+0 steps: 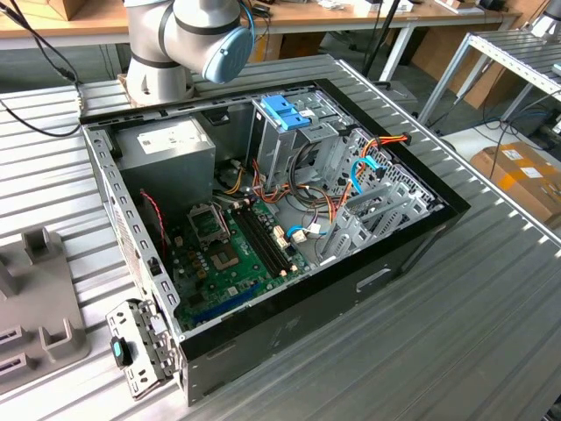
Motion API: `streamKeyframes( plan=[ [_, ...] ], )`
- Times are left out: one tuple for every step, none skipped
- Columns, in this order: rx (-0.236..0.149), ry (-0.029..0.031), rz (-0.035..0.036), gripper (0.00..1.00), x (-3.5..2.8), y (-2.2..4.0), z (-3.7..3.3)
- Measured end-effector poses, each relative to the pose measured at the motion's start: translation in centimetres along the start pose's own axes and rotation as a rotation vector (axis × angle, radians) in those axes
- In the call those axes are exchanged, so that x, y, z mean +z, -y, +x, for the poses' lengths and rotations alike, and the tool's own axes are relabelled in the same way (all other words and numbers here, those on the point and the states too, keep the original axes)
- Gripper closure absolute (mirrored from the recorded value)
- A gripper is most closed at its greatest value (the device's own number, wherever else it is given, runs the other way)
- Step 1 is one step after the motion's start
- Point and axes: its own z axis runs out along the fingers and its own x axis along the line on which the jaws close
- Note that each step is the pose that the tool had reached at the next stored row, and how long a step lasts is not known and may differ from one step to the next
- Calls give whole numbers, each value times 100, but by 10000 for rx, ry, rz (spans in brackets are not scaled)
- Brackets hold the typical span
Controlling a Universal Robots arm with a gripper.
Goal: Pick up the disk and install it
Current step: 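Pick up the disk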
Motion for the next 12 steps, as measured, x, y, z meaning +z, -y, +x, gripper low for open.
streamKeyframes(
  plan=[
    [0,0,0,65,0,0,0],
    [-1,0,0,65,0,0,0],
    [-1,0,0,65,0,0,0],
    [-1,0,0,65,0,0,0],
    [-2,0,0,65,0,0,0],
    [-2,0,0,65,0,0,0],
    [-2,0,2,65,-2,0,0],
    [-2,0,1,65,-14,0,0],
    [-3,-12,1,65,-69,2,0],
    [-3,-28,1,65,-125,3,0],
    [-2,-49,3,65,-135,2,0],
    [-2,-54,5,65,-134,2,0]
  ],
)
